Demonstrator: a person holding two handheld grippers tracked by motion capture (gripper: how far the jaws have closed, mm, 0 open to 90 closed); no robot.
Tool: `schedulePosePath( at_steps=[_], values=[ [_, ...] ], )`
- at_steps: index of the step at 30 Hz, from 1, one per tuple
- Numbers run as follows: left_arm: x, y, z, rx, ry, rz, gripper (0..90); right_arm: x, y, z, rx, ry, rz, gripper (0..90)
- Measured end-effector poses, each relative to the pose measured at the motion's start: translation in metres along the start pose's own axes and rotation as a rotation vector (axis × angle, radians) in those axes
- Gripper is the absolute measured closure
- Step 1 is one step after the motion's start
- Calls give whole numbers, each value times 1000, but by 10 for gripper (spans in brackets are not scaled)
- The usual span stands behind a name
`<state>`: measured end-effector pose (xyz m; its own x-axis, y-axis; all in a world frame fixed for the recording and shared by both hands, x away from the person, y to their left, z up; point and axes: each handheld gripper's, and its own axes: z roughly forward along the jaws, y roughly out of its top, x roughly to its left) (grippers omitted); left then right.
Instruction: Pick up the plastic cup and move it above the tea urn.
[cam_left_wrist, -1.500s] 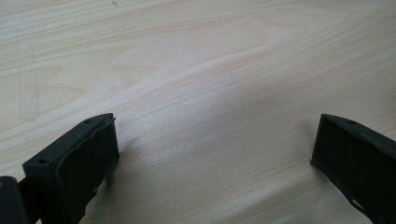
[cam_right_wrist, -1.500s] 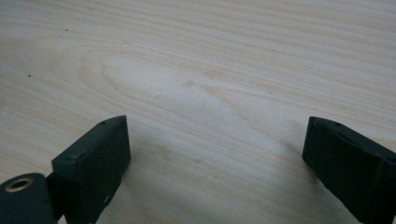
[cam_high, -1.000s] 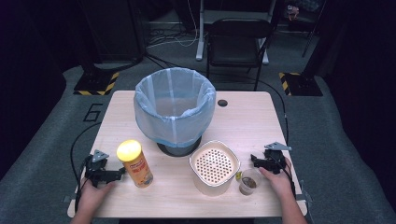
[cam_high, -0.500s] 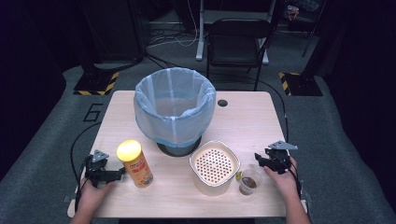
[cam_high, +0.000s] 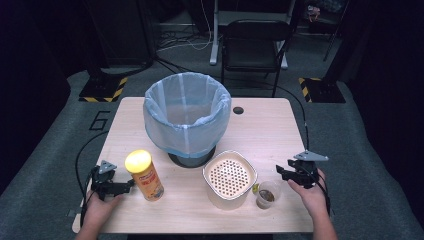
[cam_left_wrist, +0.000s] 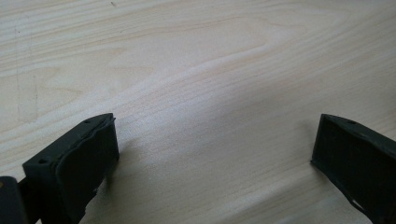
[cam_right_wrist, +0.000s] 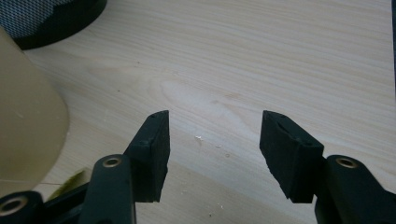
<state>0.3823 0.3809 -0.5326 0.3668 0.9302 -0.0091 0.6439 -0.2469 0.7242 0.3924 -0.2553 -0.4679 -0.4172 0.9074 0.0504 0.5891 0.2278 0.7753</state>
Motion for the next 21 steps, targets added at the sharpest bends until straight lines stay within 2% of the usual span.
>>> schedulePosePath(
  at_steps=[3,5,8,13,21],
  values=[
    [0,0,0,0,0,0,1,1,6,-8,-4,21,23,421],
    [0,0,0,0,0,0,1,2,8,-13,-9,15,12,413],
    [0,0,0,0,0,0,1,8,8,-22,-23,36,11,409],
    [0,0,0,0,0,-1,1,19,8,-33,-27,47,-25,403],
    [0,0,0,0,0,0,1,34,13,-49,-49,83,-33,357]
  ],
)
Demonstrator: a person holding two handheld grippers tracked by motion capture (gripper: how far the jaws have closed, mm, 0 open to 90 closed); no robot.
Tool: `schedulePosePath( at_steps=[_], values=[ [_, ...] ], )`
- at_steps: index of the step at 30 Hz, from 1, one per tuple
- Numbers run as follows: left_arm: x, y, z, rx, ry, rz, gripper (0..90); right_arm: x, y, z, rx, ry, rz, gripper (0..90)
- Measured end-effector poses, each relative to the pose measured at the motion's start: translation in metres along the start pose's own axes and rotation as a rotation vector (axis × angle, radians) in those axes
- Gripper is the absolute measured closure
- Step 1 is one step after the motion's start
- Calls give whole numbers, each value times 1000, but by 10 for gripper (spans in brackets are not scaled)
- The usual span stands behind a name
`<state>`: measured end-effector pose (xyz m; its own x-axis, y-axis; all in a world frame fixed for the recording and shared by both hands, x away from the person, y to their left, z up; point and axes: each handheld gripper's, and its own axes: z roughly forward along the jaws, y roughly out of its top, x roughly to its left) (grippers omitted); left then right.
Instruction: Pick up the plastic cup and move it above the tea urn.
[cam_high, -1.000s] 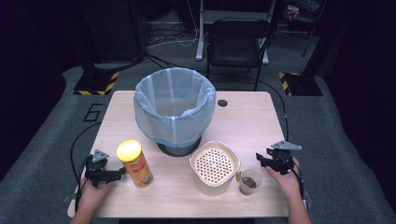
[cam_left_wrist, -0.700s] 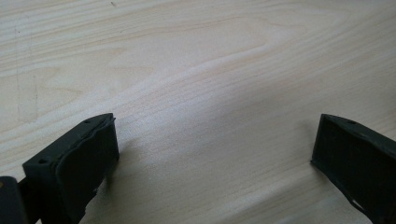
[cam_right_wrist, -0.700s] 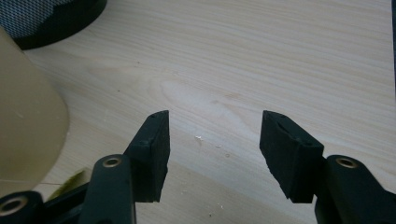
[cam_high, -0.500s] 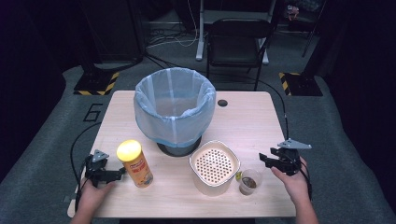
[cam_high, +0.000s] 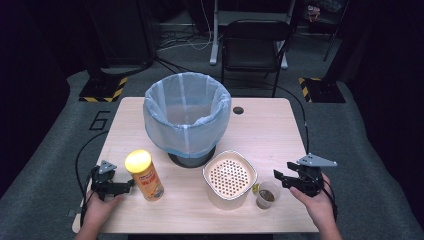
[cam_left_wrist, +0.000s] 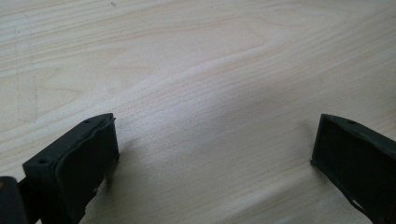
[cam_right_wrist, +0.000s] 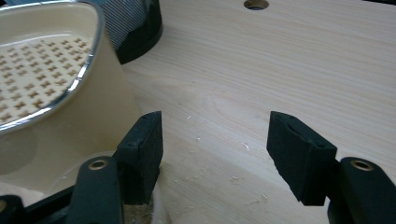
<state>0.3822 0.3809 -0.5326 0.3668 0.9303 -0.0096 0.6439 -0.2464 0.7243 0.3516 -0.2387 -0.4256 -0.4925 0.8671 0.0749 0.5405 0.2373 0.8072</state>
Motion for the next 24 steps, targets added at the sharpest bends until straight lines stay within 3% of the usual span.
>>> schedulePosePath(
  at_steps=[5,18,24],
  values=[
    [0,0,0,0,0,-1,1,11,-2,0,-9,32,-23,323],
    [0,0,0,-1,0,-2,1,28,-10,3,-9,61,-23,176],
    [0,0,0,0,0,-1,1,42,-15,2,-3,63,-53,144]
  ],
)
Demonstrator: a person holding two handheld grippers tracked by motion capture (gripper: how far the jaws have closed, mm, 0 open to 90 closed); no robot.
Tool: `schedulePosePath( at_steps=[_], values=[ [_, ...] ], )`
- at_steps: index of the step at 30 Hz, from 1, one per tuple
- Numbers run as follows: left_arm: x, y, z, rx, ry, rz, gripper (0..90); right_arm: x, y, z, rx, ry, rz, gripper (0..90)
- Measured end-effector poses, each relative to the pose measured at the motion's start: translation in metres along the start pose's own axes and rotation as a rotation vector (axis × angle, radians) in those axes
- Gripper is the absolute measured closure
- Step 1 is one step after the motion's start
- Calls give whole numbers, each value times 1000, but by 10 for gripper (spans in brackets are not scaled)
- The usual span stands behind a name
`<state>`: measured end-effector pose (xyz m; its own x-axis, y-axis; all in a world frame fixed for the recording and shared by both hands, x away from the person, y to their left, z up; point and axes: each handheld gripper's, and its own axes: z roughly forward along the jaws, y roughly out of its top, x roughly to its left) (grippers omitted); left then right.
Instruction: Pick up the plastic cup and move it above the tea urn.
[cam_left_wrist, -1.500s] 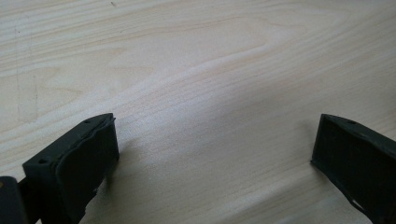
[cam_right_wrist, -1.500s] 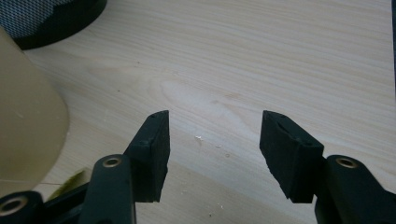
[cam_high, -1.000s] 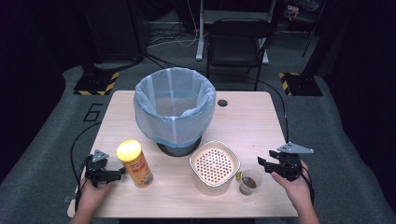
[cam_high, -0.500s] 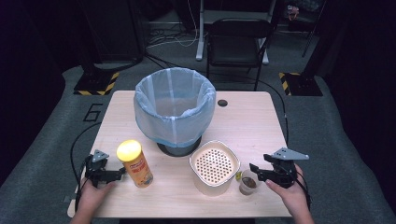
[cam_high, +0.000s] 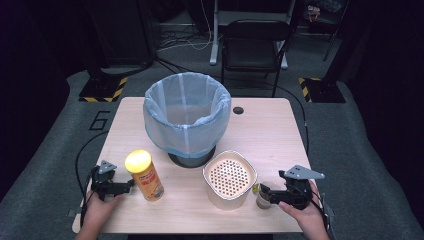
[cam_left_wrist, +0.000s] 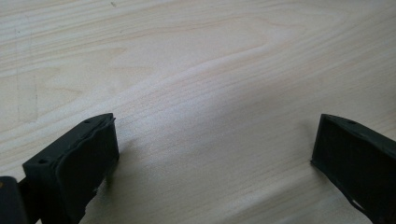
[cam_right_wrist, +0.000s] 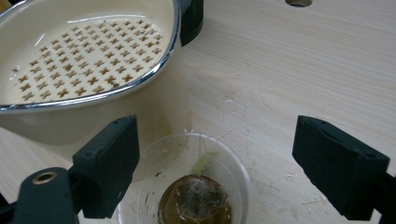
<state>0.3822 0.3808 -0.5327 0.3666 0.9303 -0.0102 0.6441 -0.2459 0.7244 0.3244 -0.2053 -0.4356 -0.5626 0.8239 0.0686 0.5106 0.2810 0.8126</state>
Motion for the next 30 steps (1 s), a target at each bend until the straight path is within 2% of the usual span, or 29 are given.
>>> schedulePosePath(
  at_steps=[6,11,17,18,20,21,24,27,29,30],
  values=[
    [0,0,0,0,0,1,1,12,-3,2,-5,-12,-16,139],
    [0,0,0,0,0,0,1,20,-7,6,-7,-42,-26,137],
    [0,0,0,0,0,1,1,19,-18,13,11,-53,-8,136],
    [0,0,0,0,0,0,1,20,-19,14,13,-53,9,136],
    [0,0,0,0,0,1,1,21,-22,16,17,-48,8,137],
    [0,0,0,0,0,1,1,22,-23,17,22,-56,-10,136],
    [0,0,0,1,-1,2,1,24,-26,21,40,-80,-26,139],
    [0,0,0,1,-1,2,1,24,-28,23,46,-78,-26,140],
    [0,0,0,-1,-1,0,1,23,-31,25,64,-93,-45,143],
    [0,0,0,0,-1,0,1,23,-32,26,66,-92,-36,145]
  ],
)
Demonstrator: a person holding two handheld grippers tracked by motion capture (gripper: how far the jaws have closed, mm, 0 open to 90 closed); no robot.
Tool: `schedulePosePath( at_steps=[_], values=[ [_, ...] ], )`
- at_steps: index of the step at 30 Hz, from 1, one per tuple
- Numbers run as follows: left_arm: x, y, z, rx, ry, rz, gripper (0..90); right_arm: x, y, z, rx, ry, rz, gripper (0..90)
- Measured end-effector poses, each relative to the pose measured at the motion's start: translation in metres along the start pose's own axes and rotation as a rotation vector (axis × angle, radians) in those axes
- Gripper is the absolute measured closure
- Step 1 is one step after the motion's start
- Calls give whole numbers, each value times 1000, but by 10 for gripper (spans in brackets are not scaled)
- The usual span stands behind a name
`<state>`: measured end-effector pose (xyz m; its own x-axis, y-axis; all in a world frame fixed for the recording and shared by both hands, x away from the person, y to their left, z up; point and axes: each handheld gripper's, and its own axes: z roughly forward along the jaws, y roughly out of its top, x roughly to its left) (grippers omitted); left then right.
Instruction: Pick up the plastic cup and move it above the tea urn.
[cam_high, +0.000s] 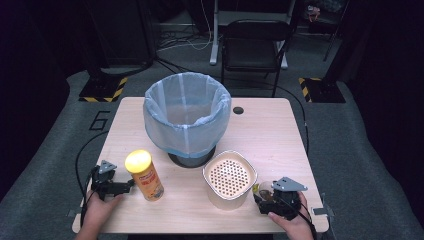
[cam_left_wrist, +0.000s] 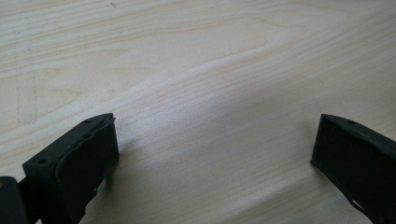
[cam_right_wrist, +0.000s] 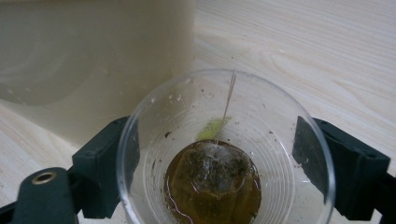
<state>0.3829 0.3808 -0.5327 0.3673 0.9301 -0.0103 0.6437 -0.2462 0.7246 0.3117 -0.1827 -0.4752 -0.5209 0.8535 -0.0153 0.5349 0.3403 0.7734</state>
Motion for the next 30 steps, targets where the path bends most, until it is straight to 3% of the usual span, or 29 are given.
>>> schedulePosePath(
  at_steps=[2,6,8,12,16,20,22,30],
  values=[
    [0,0,0,1,0,0,1,-3,-2,1,6,8,-16,148],
    [0,0,0,1,2,2,1,-5,-5,1,17,4,1,164],
    [0,0,0,1,1,0,1,-7,-6,2,22,-12,-19,186],
    [0,0,0,1,2,4,1,-10,-8,2,19,24,-3,238],
    [0,0,0,1,0,0,1,-6,-6,3,10,4,-14,266],
    [0,0,0,1,0,0,1,-6,-5,3,11,-4,-2,281],
    [0,0,0,1,3,3,1,-6,-5,3,9,-9,25,282],
    [0,0,0,1,1,2,1,-6,-5,1,16,0,-31,312]
  ],
)
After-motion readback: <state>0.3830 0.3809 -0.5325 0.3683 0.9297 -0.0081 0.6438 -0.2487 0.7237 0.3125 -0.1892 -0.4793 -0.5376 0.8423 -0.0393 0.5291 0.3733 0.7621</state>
